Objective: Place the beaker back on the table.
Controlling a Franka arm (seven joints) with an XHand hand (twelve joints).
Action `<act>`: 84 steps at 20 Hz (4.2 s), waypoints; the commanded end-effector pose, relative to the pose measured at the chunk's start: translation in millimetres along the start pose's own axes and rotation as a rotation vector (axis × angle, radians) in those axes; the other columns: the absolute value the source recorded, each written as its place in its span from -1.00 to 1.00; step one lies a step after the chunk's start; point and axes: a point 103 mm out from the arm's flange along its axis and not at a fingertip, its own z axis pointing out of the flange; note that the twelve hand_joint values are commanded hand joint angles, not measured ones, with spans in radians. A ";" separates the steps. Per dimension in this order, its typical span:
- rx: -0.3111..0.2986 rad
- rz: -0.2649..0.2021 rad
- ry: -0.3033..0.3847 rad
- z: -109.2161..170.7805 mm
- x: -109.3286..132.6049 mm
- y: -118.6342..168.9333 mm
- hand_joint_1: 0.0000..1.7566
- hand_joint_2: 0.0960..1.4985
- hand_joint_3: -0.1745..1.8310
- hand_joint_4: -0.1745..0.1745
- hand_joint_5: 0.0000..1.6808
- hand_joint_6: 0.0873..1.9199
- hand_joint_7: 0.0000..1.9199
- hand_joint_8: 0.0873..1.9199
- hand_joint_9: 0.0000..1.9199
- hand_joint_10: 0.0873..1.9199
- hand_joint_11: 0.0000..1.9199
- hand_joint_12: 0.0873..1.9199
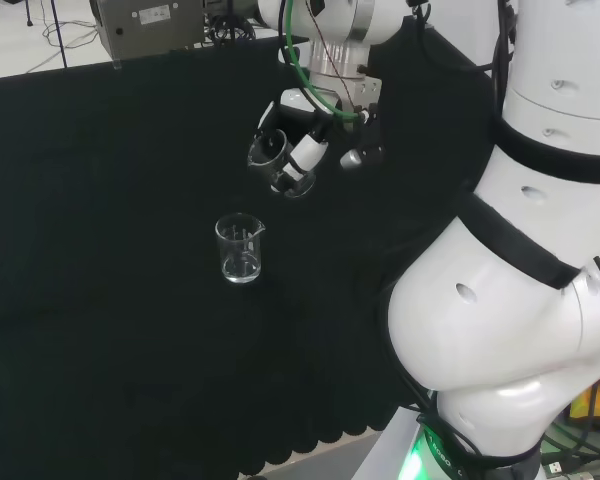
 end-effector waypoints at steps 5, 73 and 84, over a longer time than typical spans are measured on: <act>-0.060 -0.014 0.103 15.8 -38.8 36.3 0.28 -0.08 -0.35 1.00 0.55 -0.50 0.82 -1.00 0.81 -1.00 0.57 -0.50; -0.138 0.005 0.301 85.7 -88.6 96.5 0.05 0.14 -0.73 0.12 -0.11 -0.30 -0.03 -1.00 -0.01 -1.00 -0.53 0.28; -0.014 0.057 0.248 71.6 -78.3 85.3 -0.10 -0.07 -0.60 -0.25 -0.58 -0.67 -0.43 -1.00 -0.36 -1.00 -0.92 0.43</act>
